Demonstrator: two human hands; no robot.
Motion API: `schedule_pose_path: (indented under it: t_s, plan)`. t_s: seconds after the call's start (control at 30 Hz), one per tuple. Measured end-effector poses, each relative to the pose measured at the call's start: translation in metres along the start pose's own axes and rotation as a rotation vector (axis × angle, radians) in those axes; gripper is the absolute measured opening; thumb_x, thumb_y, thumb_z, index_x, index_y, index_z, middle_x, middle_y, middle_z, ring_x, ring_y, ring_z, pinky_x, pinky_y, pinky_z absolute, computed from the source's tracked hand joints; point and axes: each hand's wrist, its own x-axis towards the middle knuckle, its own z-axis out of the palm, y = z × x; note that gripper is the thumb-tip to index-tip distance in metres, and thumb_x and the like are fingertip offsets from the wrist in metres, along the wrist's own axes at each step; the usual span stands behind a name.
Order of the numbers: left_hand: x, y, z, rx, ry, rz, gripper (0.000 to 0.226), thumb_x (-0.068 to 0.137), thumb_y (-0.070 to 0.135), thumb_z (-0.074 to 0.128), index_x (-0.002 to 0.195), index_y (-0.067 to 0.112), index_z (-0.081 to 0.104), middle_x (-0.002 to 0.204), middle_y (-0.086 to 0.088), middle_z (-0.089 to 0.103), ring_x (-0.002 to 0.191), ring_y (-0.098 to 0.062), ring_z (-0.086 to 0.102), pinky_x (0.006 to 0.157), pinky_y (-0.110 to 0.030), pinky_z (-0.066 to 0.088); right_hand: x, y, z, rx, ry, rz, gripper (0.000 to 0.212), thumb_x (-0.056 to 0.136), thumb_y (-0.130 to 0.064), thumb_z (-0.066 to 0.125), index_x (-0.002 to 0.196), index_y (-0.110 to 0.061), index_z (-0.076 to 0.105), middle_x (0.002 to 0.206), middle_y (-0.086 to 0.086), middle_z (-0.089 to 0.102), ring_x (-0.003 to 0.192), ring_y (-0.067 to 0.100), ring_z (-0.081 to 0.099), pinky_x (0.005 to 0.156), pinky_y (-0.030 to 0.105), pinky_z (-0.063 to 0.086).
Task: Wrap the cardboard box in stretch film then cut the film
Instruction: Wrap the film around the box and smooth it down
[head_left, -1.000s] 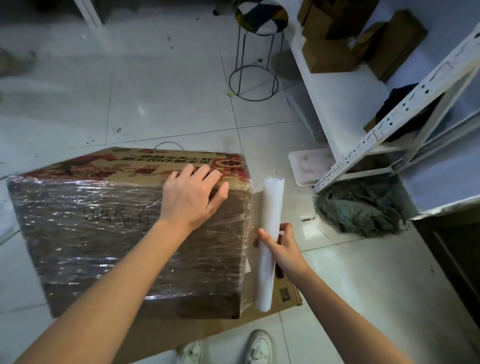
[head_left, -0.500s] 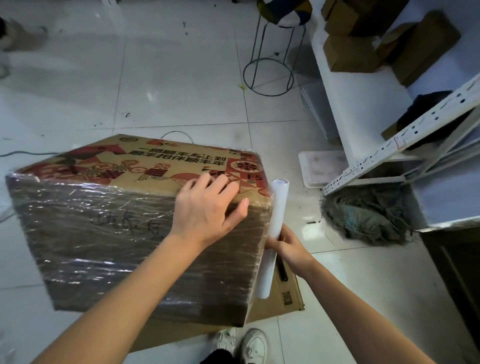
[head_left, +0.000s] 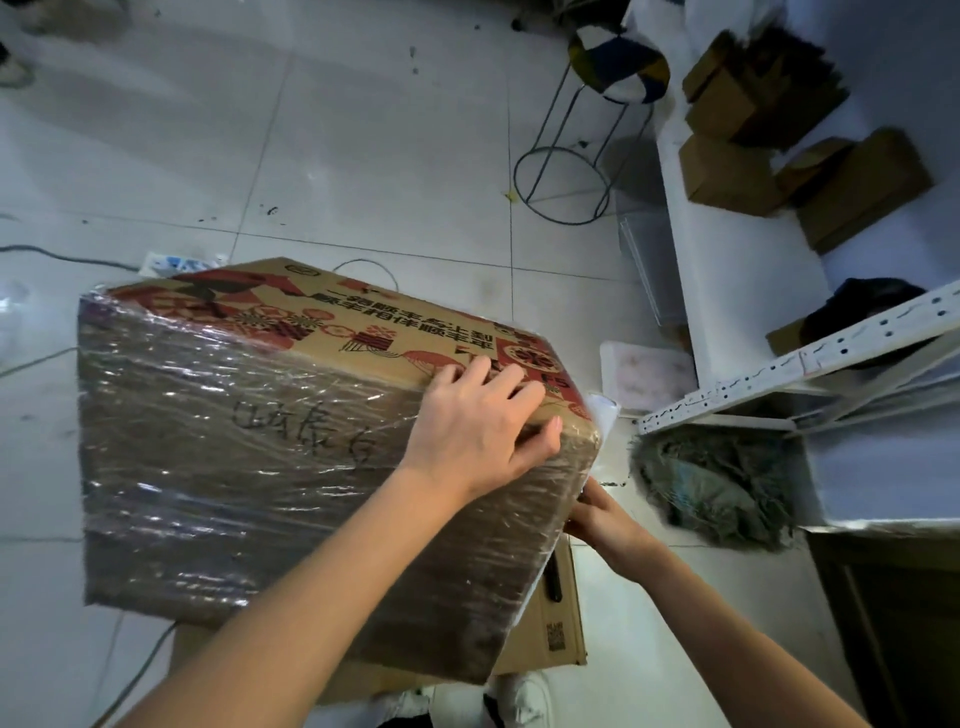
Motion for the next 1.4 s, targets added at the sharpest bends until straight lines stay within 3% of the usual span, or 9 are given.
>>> schedule_pose_path:
  t_s: [0.1, 0.3, 0.5, 0.67, 0.77, 0.9, 1.03, 1.2, 1.4]
  plan:
    - [0.0, -0.001, 0.0, -0.004, 0.001, 0.007, 0.04, 0.089, 0.048, 0.037, 0.081, 0.017, 0.062, 0.077, 0.0, 0.062, 0.068, -0.019, 0.055, 0.057, -0.027, 0.038, 0.0, 0.0, -0.002, -0.097, -0.045, -0.061, 0.048, 0.085, -0.006, 0.064, 0.129, -0.012, 0.048, 0.122, 0.004, 0.064, 0.113, 0.018, 0.061, 0.092, 0.033, 0.052]
    - [-0.005, -0.002, -0.003, -0.005, -0.026, 0.015, 0.04, 0.089, 0.048, 0.038, 0.079, 0.018, 0.062, 0.076, 0.001, 0.063, 0.067, -0.018, 0.056, 0.056, -0.025, 0.039, 0.005, 0.009, -0.024, -0.157, -0.01, -0.053, 0.035, 0.072, -0.001, 0.076, 0.103, -0.009, 0.064, 0.099, 0.001, 0.074, 0.094, 0.017, 0.069, 0.074, 0.023, 0.054]
    - [-0.009, 0.002, -0.007, 0.041, -0.026, -0.02, 0.045, 0.088, 0.049, 0.036, 0.078, 0.018, 0.067, 0.076, 0.002, 0.066, 0.064, -0.016, 0.057, 0.052, -0.021, 0.037, 0.009, 0.013, -0.062, -0.241, -0.115, 0.0, 0.05, 0.063, -0.016, 0.085, 0.108, -0.01, 0.062, 0.103, 0.006, 0.072, 0.097, 0.019, 0.068, 0.079, 0.029, 0.056]
    - [-0.009, 0.008, -0.008, 0.041, -0.046, -0.086, 0.054, 0.089, 0.054, 0.03, 0.073, 0.017, 0.066, 0.074, 0.002, 0.065, 0.065, -0.018, 0.057, 0.051, -0.025, 0.043, 0.008, 0.016, -0.075, -0.236, -0.151, 0.024, 0.026, 0.066, 0.003, 0.077, 0.088, -0.006, 0.067, 0.084, 0.003, 0.072, 0.078, 0.014, 0.069, 0.066, 0.022, 0.054]
    - [-0.014, 0.01, -0.01, 0.026, -0.027, -0.101, 0.063, 0.091, 0.059, 0.022, 0.073, 0.017, 0.066, 0.074, 0.003, 0.064, 0.066, -0.018, 0.057, 0.052, -0.026, 0.044, 0.015, 0.015, -0.074, -0.232, -0.216, -0.003, 0.032, 0.063, 0.0, 0.077, 0.092, 0.001, 0.065, 0.088, 0.012, 0.072, 0.083, 0.022, 0.069, 0.07, 0.028, 0.055]
    - [-0.022, 0.014, -0.011, 0.023, 0.034, -0.142, 0.057, 0.09, 0.054, 0.028, 0.072, 0.017, 0.068, 0.072, 0.003, 0.064, 0.067, -0.02, 0.058, 0.051, -0.03, 0.046, 0.029, 0.013, -0.073, -0.247, -0.32, 0.046, 0.044, 0.063, -0.005, 0.081, 0.099, 0.002, 0.058, 0.086, 0.013, 0.065, 0.08, 0.02, 0.064, 0.069, 0.03, 0.054]
    - [-0.029, 0.017, -0.01, 0.001, 0.084, -0.157, 0.059, 0.092, 0.053, 0.027, 0.07, 0.017, 0.067, 0.069, 0.003, 0.063, 0.065, -0.019, 0.057, 0.051, -0.029, 0.045, 0.036, 0.012, -0.072, -0.296, -0.429, 0.075, 0.046, 0.057, -0.019, 0.082, 0.09, 0.005, 0.061, 0.089, 0.014, 0.064, 0.085, 0.024, 0.063, 0.075, 0.034, 0.052]
    - [-0.034, 0.02, -0.01, 0.011, 0.111, -0.195, 0.048, 0.09, 0.047, 0.034, 0.067, 0.02, 0.065, 0.064, 0.005, 0.06, 0.061, -0.016, 0.054, 0.049, -0.021, 0.037, 0.037, 0.017, -0.082, -0.261, -0.478, 0.189, 0.054, 0.05, -0.013, 0.071, 0.102, -0.001, 0.064, 0.104, 0.017, 0.067, 0.101, 0.03, 0.063, 0.094, 0.041, 0.047]
    - [-0.031, 0.02, -0.012, 0.008, 0.136, -0.206, 0.05, 0.092, 0.046, 0.031, 0.062, 0.02, 0.062, 0.059, 0.007, 0.054, 0.056, -0.013, 0.047, 0.053, -0.01, 0.02, 0.034, 0.011, -0.098, -0.381, -0.544, 0.227, 0.058, 0.053, -0.002, 0.059, 0.111, 0.004, 0.058, 0.111, 0.024, 0.063, 0.109, 0.034, 0.059, 0.09, 0.041, 0.046]
